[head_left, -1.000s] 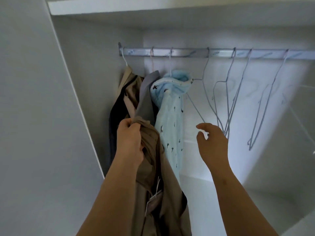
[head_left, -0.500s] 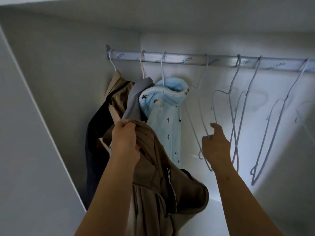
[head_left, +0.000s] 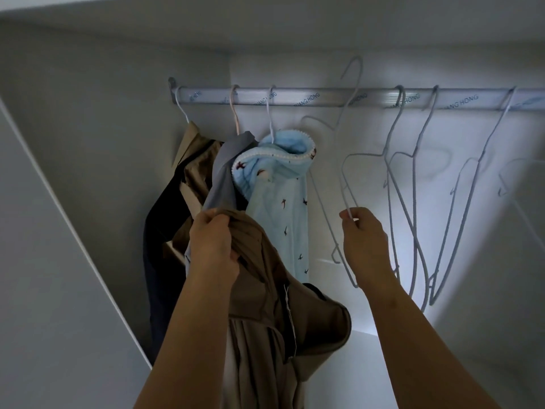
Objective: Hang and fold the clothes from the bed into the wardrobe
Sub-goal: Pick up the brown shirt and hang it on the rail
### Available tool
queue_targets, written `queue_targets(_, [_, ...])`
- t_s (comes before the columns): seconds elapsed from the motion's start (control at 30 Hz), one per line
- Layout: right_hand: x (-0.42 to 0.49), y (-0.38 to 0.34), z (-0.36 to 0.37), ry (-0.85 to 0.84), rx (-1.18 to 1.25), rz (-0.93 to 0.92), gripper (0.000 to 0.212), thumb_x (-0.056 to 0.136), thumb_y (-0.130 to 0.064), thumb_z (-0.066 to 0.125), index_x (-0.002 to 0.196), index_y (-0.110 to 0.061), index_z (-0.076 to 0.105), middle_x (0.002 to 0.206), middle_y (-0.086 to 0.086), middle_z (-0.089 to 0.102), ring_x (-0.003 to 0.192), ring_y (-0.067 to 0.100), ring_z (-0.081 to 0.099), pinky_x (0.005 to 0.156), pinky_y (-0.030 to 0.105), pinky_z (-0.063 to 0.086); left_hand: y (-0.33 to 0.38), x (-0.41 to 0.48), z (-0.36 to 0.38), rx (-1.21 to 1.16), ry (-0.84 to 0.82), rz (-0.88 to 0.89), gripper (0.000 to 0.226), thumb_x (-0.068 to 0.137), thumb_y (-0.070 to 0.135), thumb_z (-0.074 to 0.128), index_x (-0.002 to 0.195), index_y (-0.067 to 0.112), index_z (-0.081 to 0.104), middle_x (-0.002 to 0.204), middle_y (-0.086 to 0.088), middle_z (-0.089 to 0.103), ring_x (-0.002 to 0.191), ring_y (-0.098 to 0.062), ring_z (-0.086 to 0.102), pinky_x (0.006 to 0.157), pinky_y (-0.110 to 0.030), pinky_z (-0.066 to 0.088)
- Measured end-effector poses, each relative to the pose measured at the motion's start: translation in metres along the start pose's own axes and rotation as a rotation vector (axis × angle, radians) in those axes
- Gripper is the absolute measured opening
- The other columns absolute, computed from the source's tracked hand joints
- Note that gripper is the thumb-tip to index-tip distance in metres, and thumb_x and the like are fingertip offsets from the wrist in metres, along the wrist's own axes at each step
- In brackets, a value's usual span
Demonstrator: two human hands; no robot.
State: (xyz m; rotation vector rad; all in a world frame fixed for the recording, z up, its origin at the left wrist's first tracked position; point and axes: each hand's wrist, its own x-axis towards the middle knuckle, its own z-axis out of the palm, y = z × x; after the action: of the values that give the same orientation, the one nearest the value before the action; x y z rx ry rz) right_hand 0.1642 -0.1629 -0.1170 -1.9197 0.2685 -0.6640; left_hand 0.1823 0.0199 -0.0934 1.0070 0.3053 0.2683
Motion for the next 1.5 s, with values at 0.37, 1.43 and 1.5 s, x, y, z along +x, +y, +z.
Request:
queue_targets(0.37, [-0.103,-0.002,-0.002,0.036,0.056,0.057,0.016,0.094,-0.020,0.049,0.079,-0.025,0.053,0.057,-0.005,0.046,0.044,0.003,0.040,0.042,0.007,0.036,0.006,-0.042,-0.070,0.089,-0.037,-0.137,0.020,0.099,0.008,0.036,0.089,0.010,0.053,0.083,-0.006,0.055,0.069,-0.013,0.053,0.042,-0.012,0.047])
queue_targets(1.43, [-0.367,0.016,-0.154,0.078,-0.566,0.160,0.047,0.089,-0.027,0.057,0.050,-0.021,0.031,0.045,-0.006,0.035,0.045,0.008,0.032,0.047,0.020,0.029,0.044,-0.253,-0.163,0.018,-0.489,-0.249,0.041,0.095,-0.004,0.031,0.093,0.021,0.063,0.070,-0.003,0.070,0.055,-0.013,0.067,0.050,-0.024,0.055])
queue_targets(1.5, [-0.368,0.015,-0.157,-0.050,-0.561,0.192,0.042,0.088,-0.028,0.059,0.053,-0.023,0.037,0.049,-0.006,0.042,0.048,0.007,0.038,0.050,0.019,0.033,0.042,-0.264,-0.165,0.063,-0.471,-0.237,0.037,0.095,-0.003,0.031,0.086,0.019,0.059,0.057,-0.001,0.068,0.049,-0.012,0.065,0.046,-0.022,0.053])
